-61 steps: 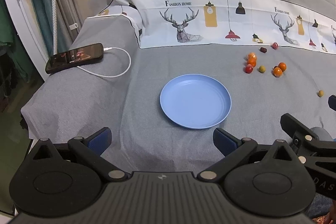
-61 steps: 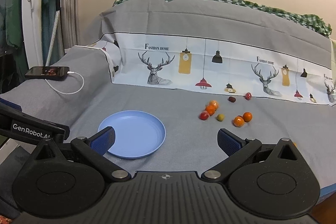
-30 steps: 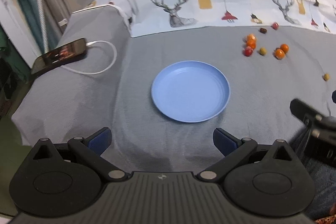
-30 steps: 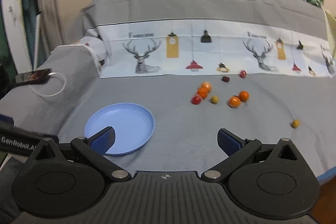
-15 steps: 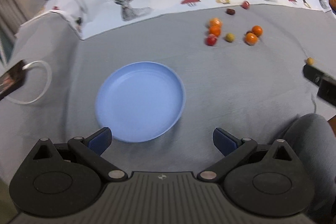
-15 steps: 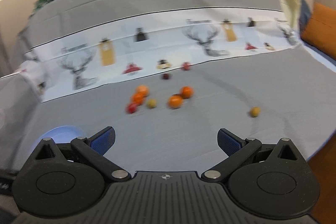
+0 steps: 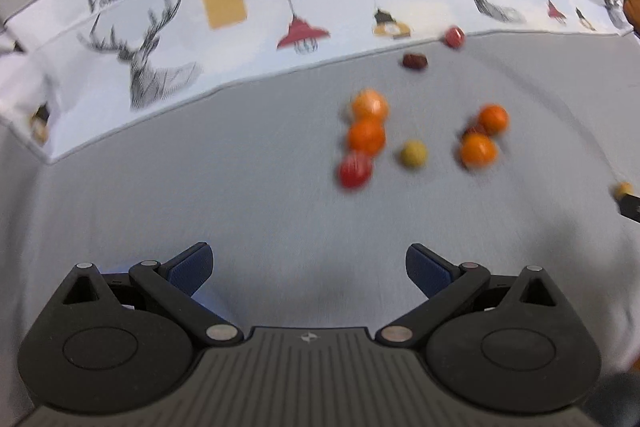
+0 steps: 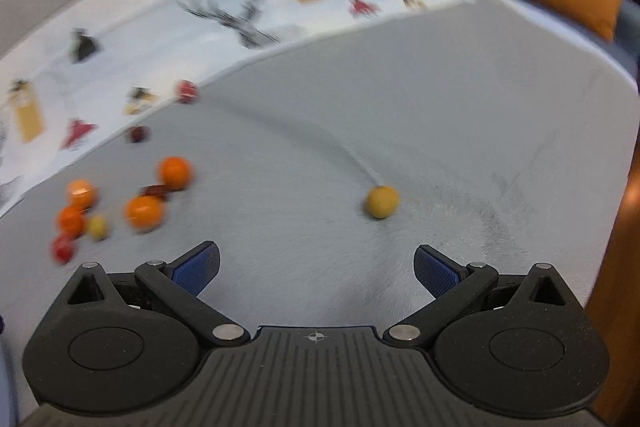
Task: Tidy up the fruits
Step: 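Grasp the yellow fruit with the right tool while the left tool grasps a red tomato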
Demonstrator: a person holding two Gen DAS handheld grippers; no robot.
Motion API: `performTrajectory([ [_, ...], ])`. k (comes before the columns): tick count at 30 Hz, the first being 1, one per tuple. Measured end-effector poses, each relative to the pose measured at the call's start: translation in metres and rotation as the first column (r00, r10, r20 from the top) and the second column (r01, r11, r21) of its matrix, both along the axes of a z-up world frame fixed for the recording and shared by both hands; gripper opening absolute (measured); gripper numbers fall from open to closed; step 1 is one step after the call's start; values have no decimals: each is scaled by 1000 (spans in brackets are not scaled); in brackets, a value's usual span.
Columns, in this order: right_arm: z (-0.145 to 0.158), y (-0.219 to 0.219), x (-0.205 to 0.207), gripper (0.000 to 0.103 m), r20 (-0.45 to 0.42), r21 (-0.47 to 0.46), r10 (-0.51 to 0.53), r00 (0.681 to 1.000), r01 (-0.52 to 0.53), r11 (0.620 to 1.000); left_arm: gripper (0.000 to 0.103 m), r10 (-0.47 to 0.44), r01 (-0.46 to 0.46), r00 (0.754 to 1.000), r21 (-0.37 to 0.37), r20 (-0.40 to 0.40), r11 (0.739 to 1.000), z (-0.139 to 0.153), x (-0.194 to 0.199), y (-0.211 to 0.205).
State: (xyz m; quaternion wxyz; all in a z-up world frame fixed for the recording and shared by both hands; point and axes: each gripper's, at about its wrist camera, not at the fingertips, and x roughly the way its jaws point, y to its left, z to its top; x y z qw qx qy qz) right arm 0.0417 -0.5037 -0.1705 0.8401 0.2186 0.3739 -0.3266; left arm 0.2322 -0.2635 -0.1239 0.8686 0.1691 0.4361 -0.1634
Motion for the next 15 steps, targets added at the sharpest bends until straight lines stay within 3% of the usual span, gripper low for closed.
performTrajectory([
  [3, -23, -27, 9, 94, -3, 1, -90, 996, 90, 996, 103, -11, 10, 999, -26, -47, 1000, -22, 25, -17],
  [7, -47, -55, 21, 69, -9, 18, -140, 990, 140, 990, 103, -24, 23, 999, -28, -36, 999, -39, 52, -36],
  [10, -61, -64, 34, 70, -36, -45, -159, 987, 158, 986, 102, -14, 14, 998, -12, -57, 1000, -51, 71, -42],
  [12, -66, -60, 41, 68, -72, -108, -138, 988, 130, 986, 88, -7, 5, 997, -36, -77, 999, -56, 82, -41],
  [13, -66, -56, 42, 56, -73, -122, -132, 989, 123, 985, 59, -11, 6, 995, -56, -101, 998, -57, 87, -41],
  [14, -64, -55, 42, 32, -61, -120, -117, 991, 109, 987, 28, -36, 22, 988, -88, -152, 996, -58, 91, -40],
  [15, -63, -53, 43, 28, -67, -127, -109, 992, 100, 987, 29, -42, 24, 983, -107, -177, 994, -58, 91, -38],
])
